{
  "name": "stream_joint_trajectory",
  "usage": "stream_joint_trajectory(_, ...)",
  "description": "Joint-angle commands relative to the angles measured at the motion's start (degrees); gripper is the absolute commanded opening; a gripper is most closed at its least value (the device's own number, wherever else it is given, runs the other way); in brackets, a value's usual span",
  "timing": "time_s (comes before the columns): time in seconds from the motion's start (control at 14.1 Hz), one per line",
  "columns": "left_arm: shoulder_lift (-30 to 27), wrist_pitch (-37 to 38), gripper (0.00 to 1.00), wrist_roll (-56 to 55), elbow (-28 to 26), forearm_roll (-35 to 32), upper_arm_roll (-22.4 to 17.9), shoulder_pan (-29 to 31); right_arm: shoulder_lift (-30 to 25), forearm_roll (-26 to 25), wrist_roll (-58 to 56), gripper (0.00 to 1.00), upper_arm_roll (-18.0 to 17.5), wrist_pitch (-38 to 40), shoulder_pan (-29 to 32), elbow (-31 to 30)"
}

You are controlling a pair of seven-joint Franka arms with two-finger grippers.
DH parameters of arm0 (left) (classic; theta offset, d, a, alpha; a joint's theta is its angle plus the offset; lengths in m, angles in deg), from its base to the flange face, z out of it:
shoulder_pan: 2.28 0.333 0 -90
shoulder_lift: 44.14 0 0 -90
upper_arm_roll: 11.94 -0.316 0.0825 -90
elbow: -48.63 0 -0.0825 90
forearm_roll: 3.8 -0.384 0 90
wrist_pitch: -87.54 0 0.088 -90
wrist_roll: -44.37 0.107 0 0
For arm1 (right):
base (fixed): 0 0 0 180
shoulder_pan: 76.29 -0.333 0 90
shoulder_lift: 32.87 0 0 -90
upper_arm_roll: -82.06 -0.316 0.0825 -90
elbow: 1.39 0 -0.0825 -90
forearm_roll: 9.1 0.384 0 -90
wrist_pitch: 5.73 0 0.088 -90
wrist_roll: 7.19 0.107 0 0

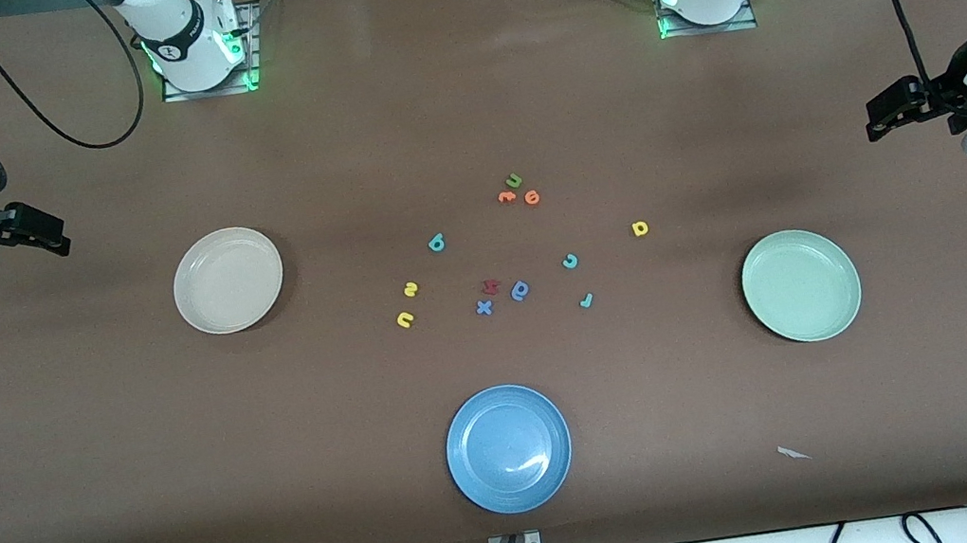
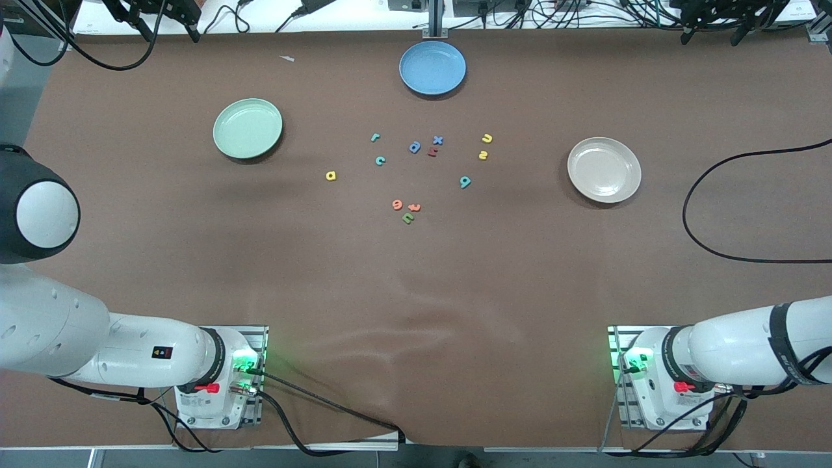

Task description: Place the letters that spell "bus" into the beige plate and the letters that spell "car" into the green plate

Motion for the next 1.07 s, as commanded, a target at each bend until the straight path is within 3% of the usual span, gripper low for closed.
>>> stream_joint_trajectory(0.0, 0.18, 1.28, 1.00, 1.61, 0.95, -1.80, 0.22, 0.35, 0.04, 0.93, -1.07, 1.00, -0.04, 0.82, 0.05, 1.17)
stream_joint_trajectory(0.99, 0.36, 1.11, 1.00, 1.69, 0.87, -1.80, 0.22, 0.88, 0.04, 1.02, -1.24, 1.00, 0.49, 1.18, 0.14, 1.17)
